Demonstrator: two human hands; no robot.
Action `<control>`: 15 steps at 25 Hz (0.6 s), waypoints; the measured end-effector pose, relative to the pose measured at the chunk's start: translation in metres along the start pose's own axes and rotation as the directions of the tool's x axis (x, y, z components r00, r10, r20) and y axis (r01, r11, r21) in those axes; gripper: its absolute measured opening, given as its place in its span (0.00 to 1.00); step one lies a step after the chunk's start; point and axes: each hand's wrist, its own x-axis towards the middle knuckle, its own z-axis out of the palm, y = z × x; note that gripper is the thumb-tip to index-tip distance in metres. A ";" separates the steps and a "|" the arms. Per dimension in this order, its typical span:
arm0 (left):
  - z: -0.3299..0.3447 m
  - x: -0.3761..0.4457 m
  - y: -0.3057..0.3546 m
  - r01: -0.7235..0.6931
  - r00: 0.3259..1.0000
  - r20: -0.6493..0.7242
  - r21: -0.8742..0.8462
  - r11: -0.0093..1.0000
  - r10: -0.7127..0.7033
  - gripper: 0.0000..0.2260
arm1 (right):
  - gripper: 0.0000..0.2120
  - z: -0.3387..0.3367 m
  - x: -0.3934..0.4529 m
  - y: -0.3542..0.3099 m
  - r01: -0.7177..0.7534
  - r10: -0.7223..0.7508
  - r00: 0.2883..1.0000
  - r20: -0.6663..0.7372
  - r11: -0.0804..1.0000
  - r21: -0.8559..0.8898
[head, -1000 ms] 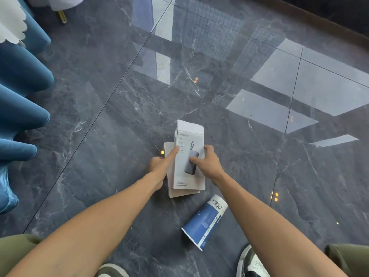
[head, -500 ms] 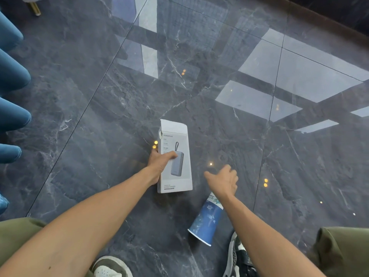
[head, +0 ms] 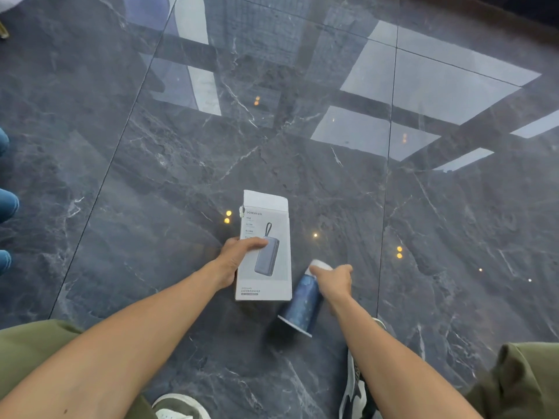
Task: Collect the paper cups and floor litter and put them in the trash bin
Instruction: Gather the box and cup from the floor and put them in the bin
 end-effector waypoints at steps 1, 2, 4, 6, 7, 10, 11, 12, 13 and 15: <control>0.000 0.000 0.000 0.006 1.000 0.011 0.010 1.000 -0.006 0.15 | 0.29 -0.001 0.004 -0.007 0.043 -0.043 0.999 0.002 0.997 0.057; 0.000 0.000 0.000 0.003 1.000 0.016 0.017 1.000 -0.003 0.15 | 0.27 -0.001 0.007 -0.014 0.091 -0.092 0.996 0.006 0.991 0.102; 0.000 0.002 -0.001 -0.005 1.000 0.009 0.015 1.000 0.004 0.16 | 0.25 0.000 0.013 -0.025 0.174 -0.178 0.984 0.017 0.973 0.151; -0.001 0.005 -0.004 -0.011 1.000 -0.027 -0.021 1.000 0.010 0.16 | 0.26 0.004 0.015 -0.023 0.185 -0.191 0.981 0.034 0.975 0.121; 0.000 0.005 -0.007 -0.014 0.999 -0.047 -0.036 0.999 0.012 0.17 | 0.27 0.006 0.013 -0.017 0.157 -0.162 0.985 0.055 0.984 0.078; 0.004 0.007 -0.010 -0.024 0.998 -0.066 -0.037 0.999 0.021 0.18 | 0.24 0.014 0.009 -0.003 0.081 -0.077 0.978 0.194 0.997 -0.011; 0.006 0.007 -0.010 -0.024 0.998 -0.066 -0.032 0.999 0.022 0.18 | 0.22 0.016 0.010 -0.002 0.076 -0.073 0.971 0.227 0.997 -0.005; 0.006 0.007 -0.009 -0.021 0.998 -0.065 -0.024 0.999 0.019 0.18 | 0.20 0.016 0.013 -0.005 0.076 -0.078 0.965 0.249 0.997 0.019; 0.006 0.007 -0.007 -0.016 0.998 -0.064 -0.017 1.000 0.015 0.18 | 0.20 0.014 0.016 -0.010 0.082 -0.092 0.959 0.268 0.996 0.046; 0.006 0.003 0.002 -0.011 0.999 -0.051 -0.013 1.000 0.010 0.18 | 0.20 0.009 0.023 -0.025 0.111 -0.135 0.948 0.289 0.989 0.097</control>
